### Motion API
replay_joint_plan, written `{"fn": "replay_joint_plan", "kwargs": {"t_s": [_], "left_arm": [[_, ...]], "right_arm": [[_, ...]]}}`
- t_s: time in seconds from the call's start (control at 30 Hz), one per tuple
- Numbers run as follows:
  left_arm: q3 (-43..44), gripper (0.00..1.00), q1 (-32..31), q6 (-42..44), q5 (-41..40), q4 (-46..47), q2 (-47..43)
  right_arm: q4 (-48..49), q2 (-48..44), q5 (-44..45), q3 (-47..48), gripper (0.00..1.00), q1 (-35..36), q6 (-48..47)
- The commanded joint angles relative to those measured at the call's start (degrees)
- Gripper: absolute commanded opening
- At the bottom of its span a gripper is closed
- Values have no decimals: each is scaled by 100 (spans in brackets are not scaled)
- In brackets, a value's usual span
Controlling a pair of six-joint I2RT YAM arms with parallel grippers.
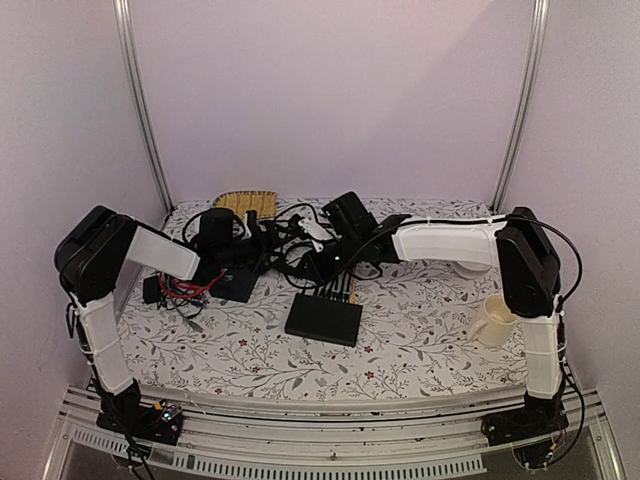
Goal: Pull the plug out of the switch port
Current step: Pick up the connector from the switch port, then pass from the right arm to the left
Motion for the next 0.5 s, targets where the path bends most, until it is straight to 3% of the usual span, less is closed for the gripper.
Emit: {"fn": "replay_joint_plan", "kwargs": {"t_s": [0.0, 0.47], "left_arm": [[161, 89, -31, 173, 638, -189, 243], [647, 88, -233, 757, 1518, -869, 945]], "right_arm": [[525, -586, -249, -258, 1, 76, -61], [832, -1065, -491, -1171, 1, 169, -167]]}}
